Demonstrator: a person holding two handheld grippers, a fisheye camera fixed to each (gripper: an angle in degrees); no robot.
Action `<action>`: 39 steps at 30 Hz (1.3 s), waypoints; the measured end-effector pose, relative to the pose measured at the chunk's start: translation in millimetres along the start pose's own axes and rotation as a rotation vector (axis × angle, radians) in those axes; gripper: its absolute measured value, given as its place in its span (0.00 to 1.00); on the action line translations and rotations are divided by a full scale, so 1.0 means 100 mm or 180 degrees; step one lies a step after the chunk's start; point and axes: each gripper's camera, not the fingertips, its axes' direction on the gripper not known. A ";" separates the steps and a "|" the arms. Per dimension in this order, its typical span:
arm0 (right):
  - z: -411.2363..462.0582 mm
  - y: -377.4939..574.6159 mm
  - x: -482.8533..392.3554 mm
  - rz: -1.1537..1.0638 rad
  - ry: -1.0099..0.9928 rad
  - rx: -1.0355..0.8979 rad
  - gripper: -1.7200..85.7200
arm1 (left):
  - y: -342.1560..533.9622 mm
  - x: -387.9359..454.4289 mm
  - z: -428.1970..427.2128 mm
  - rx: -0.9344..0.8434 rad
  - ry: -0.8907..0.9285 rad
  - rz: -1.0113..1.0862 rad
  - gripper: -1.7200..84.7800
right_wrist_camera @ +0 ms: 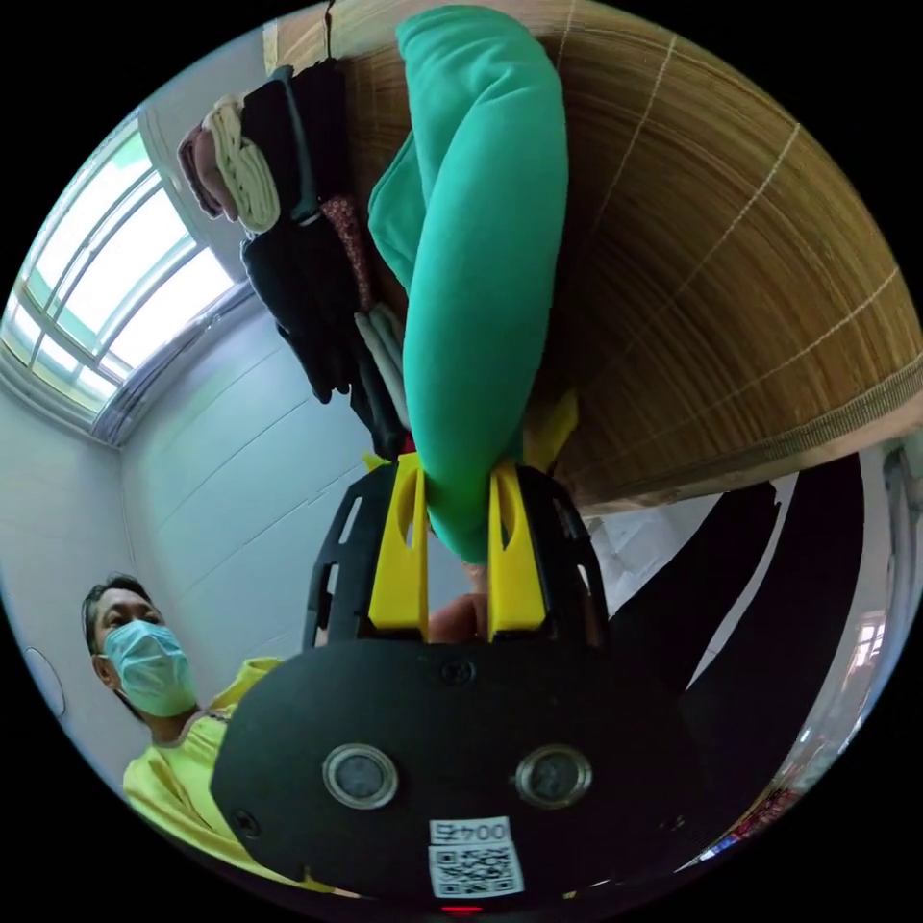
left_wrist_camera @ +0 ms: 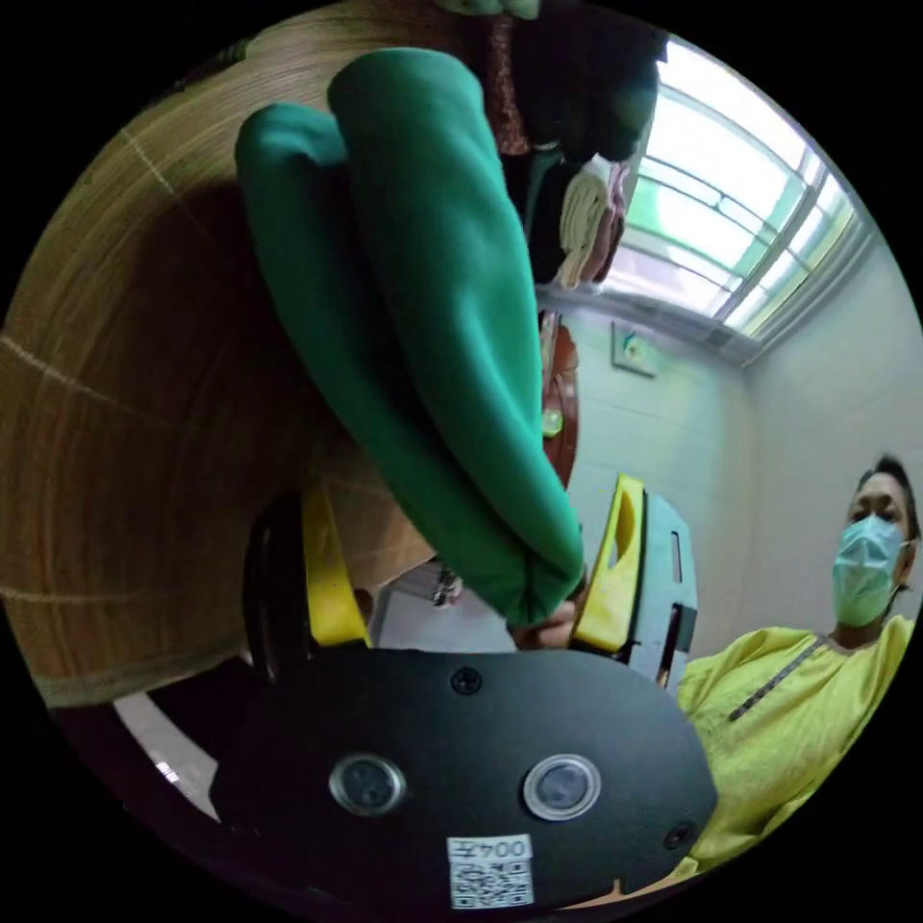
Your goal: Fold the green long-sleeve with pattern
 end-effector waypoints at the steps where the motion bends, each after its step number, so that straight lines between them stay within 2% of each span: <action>1: 0.01 0.01 0.00 -0.0025 0.0032 -0.0016 0.13 | -0.08 0.03 0.05 0.0097 0.0097 -0.0011 0.42; 3: 0.07 0.04 0.05 -0.0137 0.0173 -0.0102 0.13 | -0.19 0.16 0.16 0.0104 -0.0108 0.0083 0.38; 4: 0.07 0.05 0.06 -0.0208 0.0187 -0.0115 0.14 | -0.24 0.26 0.25 -0.0053 -0.0568 0.0122 0.27; 5: 0.08 0.06 0.08 -0.0466 0.0260 -0.0213 0.15 | -0.25 0.40 0.35 -0.0150 -0.0846 0.0234 0.21; 7: 0.02 0.05 0.13 -0.0820 0.0414 -0.0421 0.18 | -0.22 0.60 0.49 -0.0210 -0.1059 0.0291 0.19; 8: -0.13 0.02 0.27 -0.0808 0.0341 -0.0320 0.23 | -0.18 0.76 0.59 -0.0251 -0.1199 0.0332 0.18; 12: -0.77 -0.22 0.90 -0.0343 -0.0601 0.0661 0.29 | 0.01 1.16 0.76 -0.0285 -0.1293 0.0271 0.17; 14: -0.84 -0.40 0.99 -0.0365 -0.0799 0.0797 0.29 | 0.18 1.43 0.85 -0.0343 -0.1388 0.0258 0.17; 19: -0.68 -0.92 0.93 -0.0561 -0.1114 0.0531 0.23 | 0.63 1.66 0.93 -0.0411 -0.1451 0.0134 0.17; 21: -0.59 -1.03 0.84 -0.0526 -0.0737 0.0308 0.14 | 0.82 1.67 0.95 -0.0383 -0.1462 0.0107 0.17; 22: -0.57 -1.01 0.79 -0.0547 -0.0657 0.0268 0.13 | 0.95 1.67 0.95 -0.0336 -0.1461 0.0065 0.17; 26: -0.56 -0.57 0.09 -0.0902 0.0026 0.0208 0.11 | 1.40 1.81 0.86 -0.0354 -0.1335 -0.0033 0.17; 33: -0.34 0.70 -1.01 -0.1233 0.0594 0.0192 0.10 | 2.18 2.23 0.40 -0.0772 -0.0921 0.0030 0.17; 37: 0.14 1.36 -1.43 -0.1617 0.0652 0.0297 0.09 | 2.48 2.53 -0.26 -0.0955 -0.0865 0.0350 0.16; 39: 0.51 1.90 -1.66 -0.2003 0.0528 0.0556 0.09 | 2.56 2.75 -0.62 -0.1045 -0.0899 0.0658 0.16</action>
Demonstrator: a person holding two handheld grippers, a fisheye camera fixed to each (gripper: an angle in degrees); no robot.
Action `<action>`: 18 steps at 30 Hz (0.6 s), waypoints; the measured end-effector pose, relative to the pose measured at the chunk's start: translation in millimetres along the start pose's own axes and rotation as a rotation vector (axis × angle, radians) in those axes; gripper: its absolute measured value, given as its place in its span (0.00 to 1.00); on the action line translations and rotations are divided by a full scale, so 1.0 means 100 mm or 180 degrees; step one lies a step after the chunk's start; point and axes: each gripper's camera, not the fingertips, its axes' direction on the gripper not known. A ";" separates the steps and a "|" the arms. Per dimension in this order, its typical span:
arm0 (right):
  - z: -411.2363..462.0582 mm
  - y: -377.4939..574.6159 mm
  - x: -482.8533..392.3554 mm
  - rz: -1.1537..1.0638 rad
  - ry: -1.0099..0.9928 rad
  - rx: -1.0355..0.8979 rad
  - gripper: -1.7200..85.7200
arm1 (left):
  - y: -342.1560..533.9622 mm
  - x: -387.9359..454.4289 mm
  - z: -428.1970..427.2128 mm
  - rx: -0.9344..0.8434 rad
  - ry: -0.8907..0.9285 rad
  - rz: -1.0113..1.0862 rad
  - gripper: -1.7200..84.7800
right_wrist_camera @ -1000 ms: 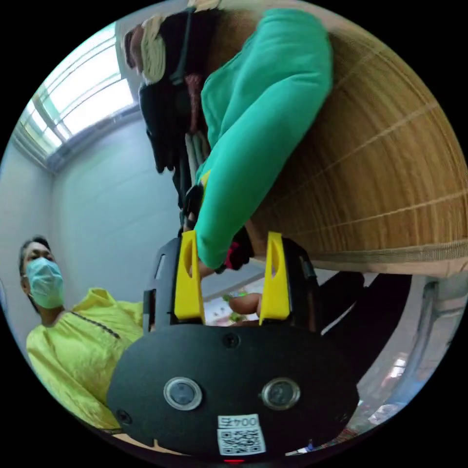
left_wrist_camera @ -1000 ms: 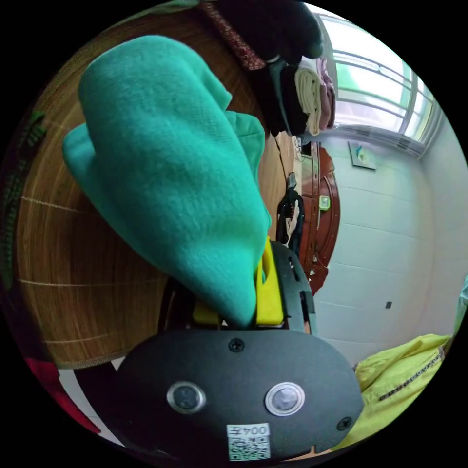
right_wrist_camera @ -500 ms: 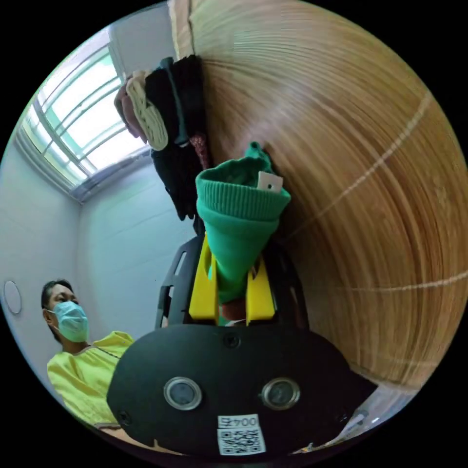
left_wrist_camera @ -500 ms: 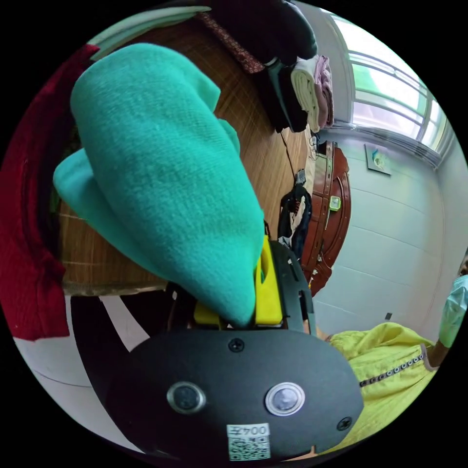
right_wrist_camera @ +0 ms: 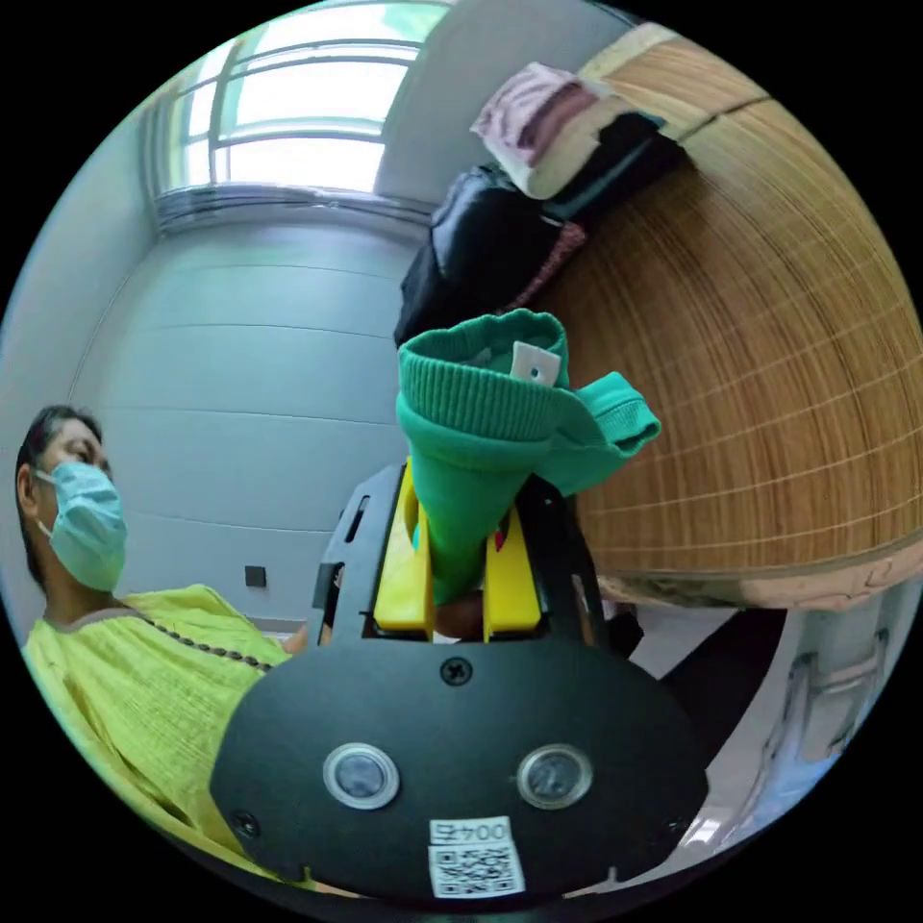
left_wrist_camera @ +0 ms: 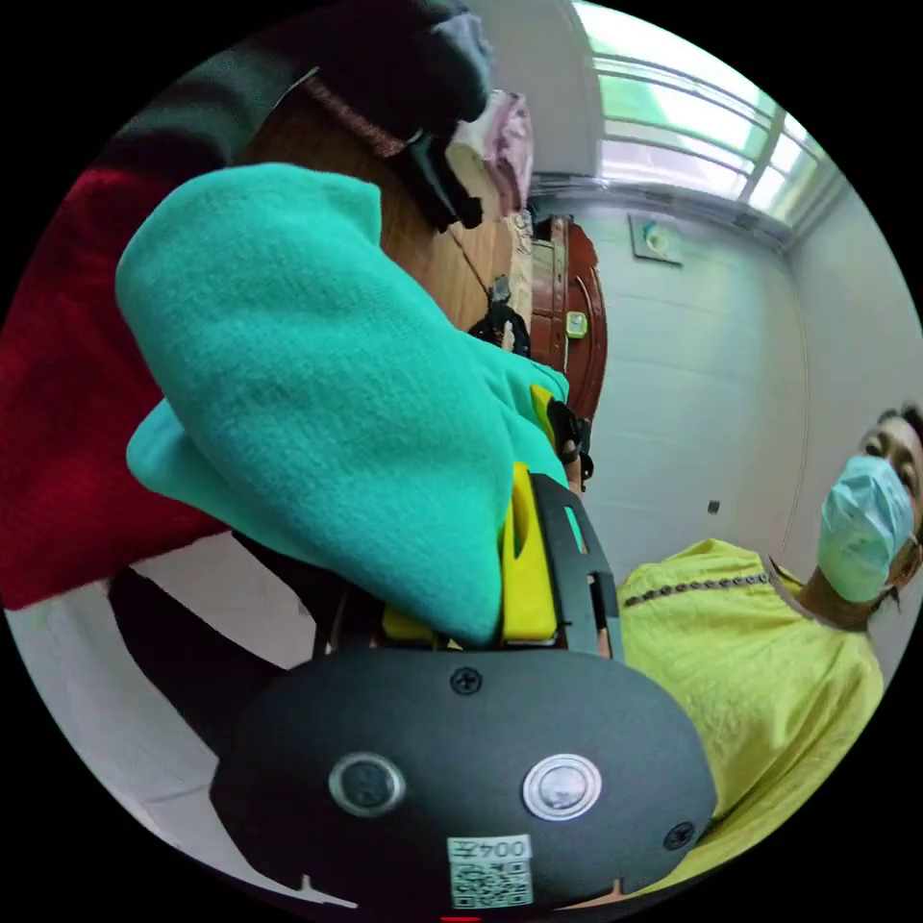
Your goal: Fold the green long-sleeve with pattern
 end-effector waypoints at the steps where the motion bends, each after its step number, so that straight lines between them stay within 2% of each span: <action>1: 0.06 0.10 -0.14 -0.0104 -0.0019 0.0108 0.09 | 0.10 0.11 -0.28 -0.0024 -0.0062 0.0242 0.16; 3: 0.35 0.56 -0.59 -0.0406 -0.0216 0.0531 0.09 | 0.23 0.28 -0.71 -0.0103 -0.0189 0.0671 0.16; 6: 1.02 1.09 -0.68 -0.0463 -0.0383 0.0737 0.09 | 0.38 0.32 -1.33 -0.0362 -0.0482 0.1315 0.17; 9: 2.02 1.49 -0.20 -0.0002 -0.0222 0.0423 0.08 | 0.46 -0.48 -1.69 -0.0672 -0.0690 0.1358 0.17; 12: 3.00 1.78 0.43 0.0542 0.0178 -0.0201 0.08 | 0.63 -1.86 -1.70 -0.0868 -0.0960 0.1052 0.17; 13: 3.06 1.83 0.52 0.0622 0.0110 -0.0155 0.08 | 0.72 -2.38 -1.68 -0.0819 -0.0761 0.0882 0.17; 14: 3.04 1.89 0.64 0.0877 -0.0197 0.0002 0.08 | 0.81 -2.63 -1.69 -0.0702 -0.0433 0.0858 0.17; 15: 2.97 1.90 0.60 0.0914 -0.0275 0.0069 0.08 | 0.85 -2.62 -1.68 -0.0649 -0.0394 0.0913 0.17; 18: 2.78 1.76 0.15 0.0340 0.0072 -0.0052 0.08 | 1.08 -2.00 -1.47 -0.0665 -0.0842 0.1532 0.16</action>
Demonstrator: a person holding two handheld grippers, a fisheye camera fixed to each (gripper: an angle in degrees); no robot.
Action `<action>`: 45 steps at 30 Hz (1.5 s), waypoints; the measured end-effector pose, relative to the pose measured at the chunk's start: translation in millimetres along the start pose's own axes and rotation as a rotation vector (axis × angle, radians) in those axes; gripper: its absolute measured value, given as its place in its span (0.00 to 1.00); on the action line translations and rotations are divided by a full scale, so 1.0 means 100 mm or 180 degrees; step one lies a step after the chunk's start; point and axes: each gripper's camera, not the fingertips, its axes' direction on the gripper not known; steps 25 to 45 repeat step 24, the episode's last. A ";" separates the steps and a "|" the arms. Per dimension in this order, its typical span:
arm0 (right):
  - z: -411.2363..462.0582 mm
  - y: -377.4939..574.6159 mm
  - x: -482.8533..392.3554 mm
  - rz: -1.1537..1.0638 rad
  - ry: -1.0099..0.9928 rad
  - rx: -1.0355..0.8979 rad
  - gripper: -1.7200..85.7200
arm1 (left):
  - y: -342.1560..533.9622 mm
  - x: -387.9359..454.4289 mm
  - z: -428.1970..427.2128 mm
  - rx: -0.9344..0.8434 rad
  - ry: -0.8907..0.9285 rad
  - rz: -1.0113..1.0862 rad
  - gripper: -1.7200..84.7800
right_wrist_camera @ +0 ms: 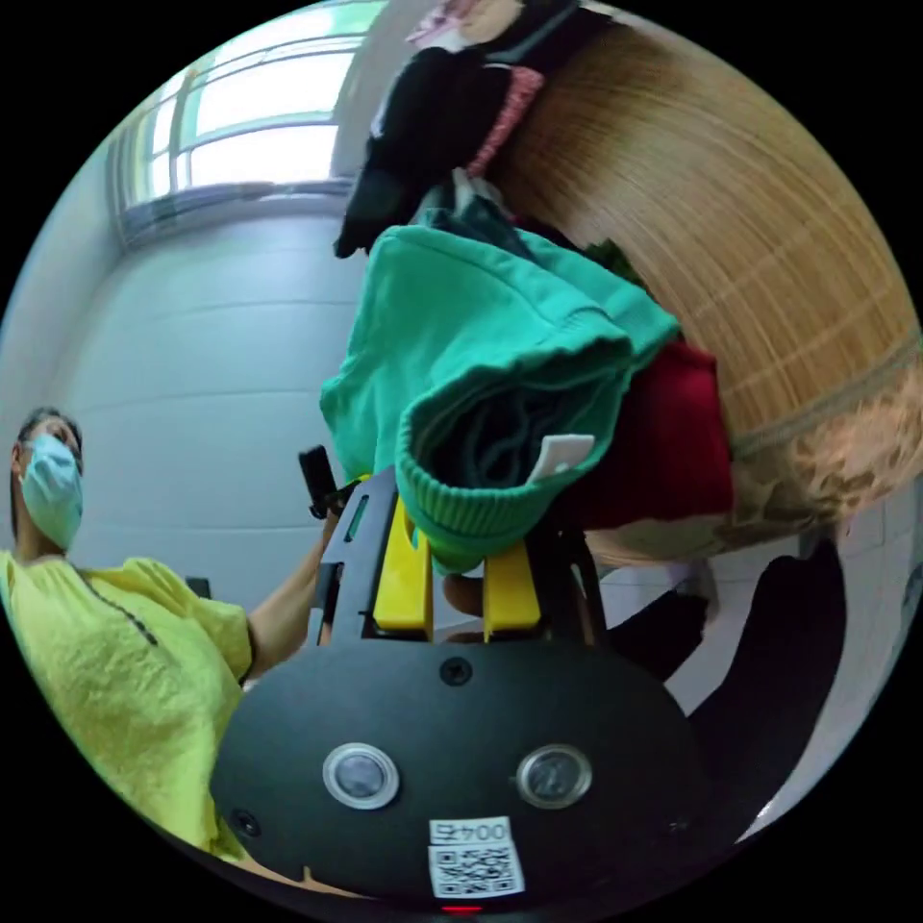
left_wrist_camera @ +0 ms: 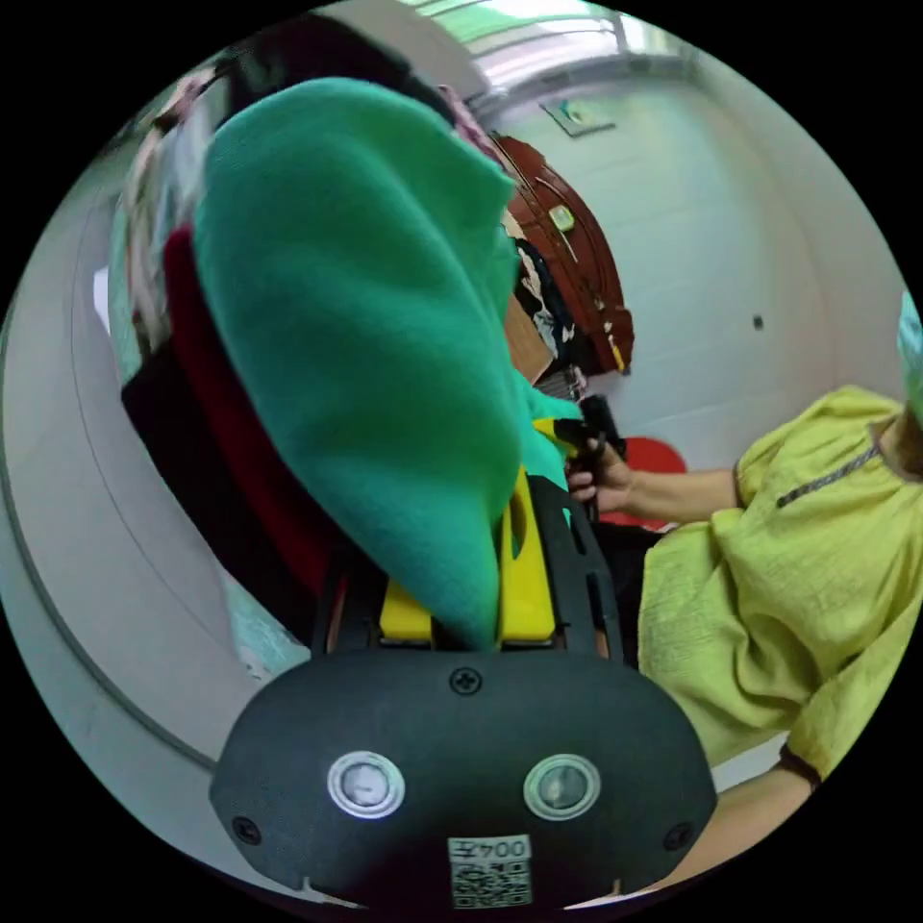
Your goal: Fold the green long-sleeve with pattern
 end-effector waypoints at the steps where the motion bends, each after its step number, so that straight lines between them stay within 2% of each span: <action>1: -0.03 -0.02 -0.08 -0.0088 0.0022 -0.0007 0.09 | -0.06 0.31 0.02 -0.0059 -0.0229 0.0254 0.16; 3: 0.02 -0.10 -0.25 -0.0417 0.0313 -0.0243 0.10 | -0.09 0.52 0.07 -0.0108 -0.0474 0.0479 0.16; 5: 0.17 -0.14 -0.12 -0.0195 0.0395 -0.0474 0.12 | -0.02 0.10 0.26 -0.0169 -0.0258 -0.0024 0.17; 7: 0.14 -0.15 0.06 0.0142 0.0020 -0.0544 0.13 | 0.18 -0.19 0.30 -0.0022 0.0253 -0.0402 0.18; 8: 0.07 -0.14 0.10 0.0245 -0.0204 -0.0588 0.14 | 0.32 -0.18 0.23 0.0134 0.0252 -0.0475 0.17; 12: -0.46 0.00 0.01 0.0000 -0.0090 -0.0747 0.16 | 0.87 0.06 -0.19 0.0474 -0.0211 -0.0678 0.16; 14: -0.74 0.01 -0.05 -0.0139 0.0081 -0.0706 0.17 | 1.15 0.32 -0.57 0.0992 -0.0376 -0.0815 0.15; 17: -1.10 -0.14 -0.03 -0.0311 0.0340 -0.0512 0.20 | 0.77 0.97 -0.49 0.1380 -0.0394 -0.0321 0.11; 21: -1.20 -0.65 0.27 -0.0449 0.0467 -0.0495 0.20 | -0.26 1.51 0.56 0.0810 -0.0510 0.0402 0.05; 24: -1.08 -0.99 0.55 -0.0460 0.0044 -0.0718 0.24 | -0.65 1.30 1.41 0.0162 -0.1169 0.0382 0.04; 45: -1.08 -0.99 0.55 -0.0460 0.0044 -0.0718 0.24 | -0.65 1.30 1.41 0.0162 -0.1169 0.0382 0.04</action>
